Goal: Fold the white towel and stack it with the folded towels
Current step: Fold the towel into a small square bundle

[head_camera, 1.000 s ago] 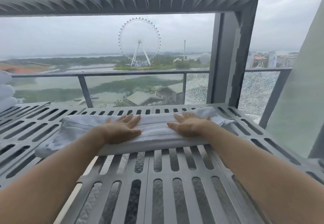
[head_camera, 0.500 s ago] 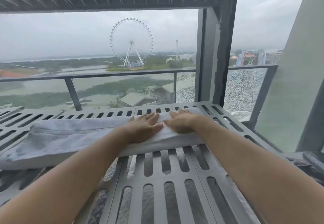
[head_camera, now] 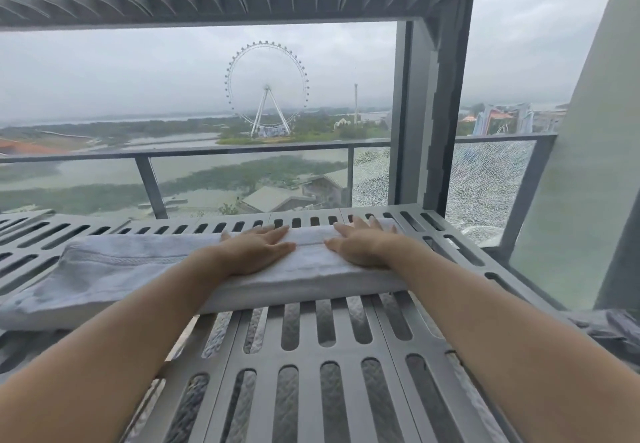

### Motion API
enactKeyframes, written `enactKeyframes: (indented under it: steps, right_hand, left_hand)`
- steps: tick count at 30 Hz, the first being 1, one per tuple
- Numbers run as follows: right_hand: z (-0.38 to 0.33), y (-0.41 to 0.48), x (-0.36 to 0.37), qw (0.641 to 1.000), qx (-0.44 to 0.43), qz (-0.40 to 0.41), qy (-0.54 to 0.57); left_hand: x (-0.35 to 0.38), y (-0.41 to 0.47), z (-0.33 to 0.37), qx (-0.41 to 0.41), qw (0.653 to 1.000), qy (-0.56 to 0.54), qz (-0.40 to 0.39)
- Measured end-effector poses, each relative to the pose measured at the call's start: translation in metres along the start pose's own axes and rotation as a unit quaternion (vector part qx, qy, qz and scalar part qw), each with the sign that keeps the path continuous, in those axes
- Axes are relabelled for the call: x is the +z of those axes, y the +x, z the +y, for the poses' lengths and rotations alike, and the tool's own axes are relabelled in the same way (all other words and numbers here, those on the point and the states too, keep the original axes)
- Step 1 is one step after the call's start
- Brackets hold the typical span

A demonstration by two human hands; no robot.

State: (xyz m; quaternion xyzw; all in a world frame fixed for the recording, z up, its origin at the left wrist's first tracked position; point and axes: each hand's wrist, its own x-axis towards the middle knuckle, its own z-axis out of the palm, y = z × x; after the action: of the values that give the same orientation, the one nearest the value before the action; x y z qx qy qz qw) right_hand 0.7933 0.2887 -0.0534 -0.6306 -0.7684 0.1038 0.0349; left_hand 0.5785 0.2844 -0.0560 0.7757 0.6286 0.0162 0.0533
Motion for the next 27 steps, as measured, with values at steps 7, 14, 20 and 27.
enactKeyframes:
  steps: [7, 14, 20, 27]
  right_hand:
    - [-0.019, -0.006, 0.002, 0.997, -0.076, 0.015, -0.006]
    - [-0.033, -0.014, 0.005, 0.997, -0.079, -0.014, -0.016]
    - [-0.095, -0.010, 0.016, 0.992, -0.115, -0.042, 0.000]
    - [-0.191, -0.001, 0.035, 0.985, -0.164, -0.046, -0.012]
  left_hand:
    - [0.003, -0.005, -0.008, 0.013, 0.999, -0.011, 0.042]
    - [-0.004, -0.029, -0.022, 0.051, 0.999, 0.003, 0.013]
    - [-0.013, -0.053, -0.064, 0.023, 0.999, 0.044, -0.019]
    - [-0.019, -0.091, -0.148, -0.039, 0.996, 0.081, 0.009]
